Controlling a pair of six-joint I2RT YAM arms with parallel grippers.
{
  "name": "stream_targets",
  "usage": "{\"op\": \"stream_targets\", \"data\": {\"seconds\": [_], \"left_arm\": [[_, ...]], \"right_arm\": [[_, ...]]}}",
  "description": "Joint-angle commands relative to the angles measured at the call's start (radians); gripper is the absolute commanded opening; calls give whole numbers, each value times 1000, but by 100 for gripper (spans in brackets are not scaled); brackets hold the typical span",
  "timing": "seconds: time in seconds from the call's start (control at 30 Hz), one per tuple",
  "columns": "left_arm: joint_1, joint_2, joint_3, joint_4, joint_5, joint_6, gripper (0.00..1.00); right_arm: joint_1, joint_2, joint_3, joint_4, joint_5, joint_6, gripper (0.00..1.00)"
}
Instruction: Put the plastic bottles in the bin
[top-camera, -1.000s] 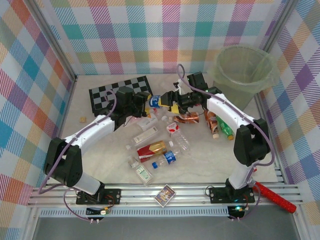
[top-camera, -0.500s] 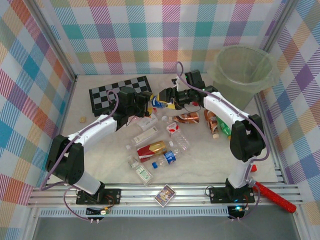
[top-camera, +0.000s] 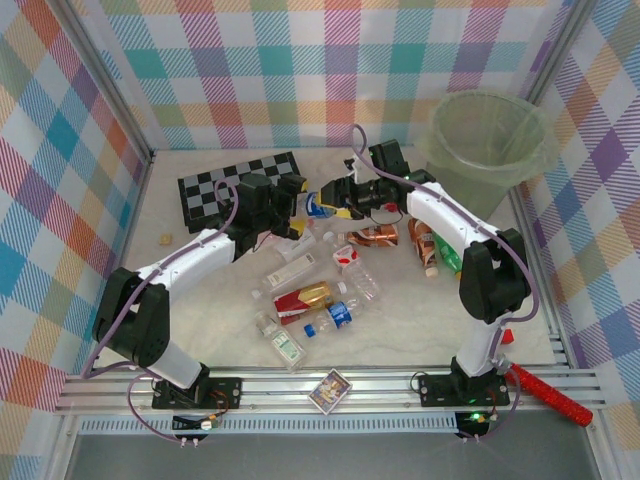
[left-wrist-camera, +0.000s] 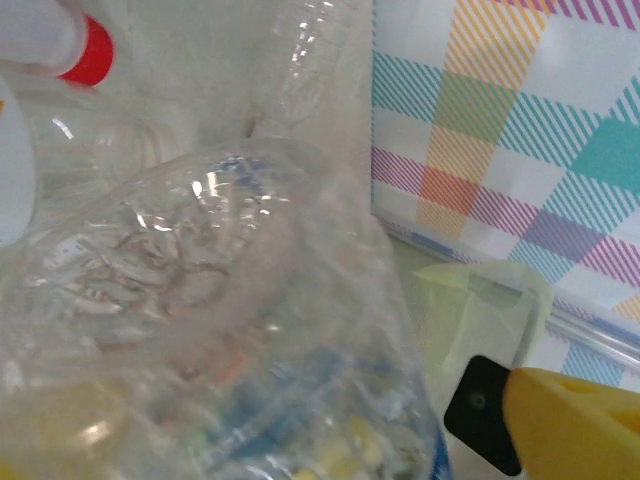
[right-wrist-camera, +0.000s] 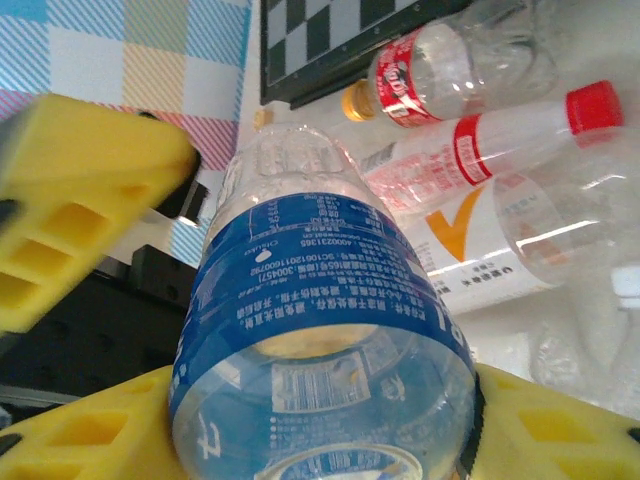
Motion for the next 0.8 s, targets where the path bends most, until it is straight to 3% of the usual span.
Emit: {"op": "stream_targets", "data": {"seconds": [0.0,0.13,0.3,0.47,0.77], "left_arm": [[20,-25,30,14,9,68,100],[55,-66,56,-113,-14,207,100],[73,-70,168,-368,-39,485,100],[73,-52,268,-585,-70,716,100],[71,-37,349,-816,-103,940,96]], "right_arm": [[-25,-65,72,-142,71,-97,52],[-59,-110,192,-355,223,-223,51],[-127,-141,377,-574,390,-325,50],[-246,-142,565,-679,494,-375,49],[-474,-84,788,-689,685,-398,48]]}}
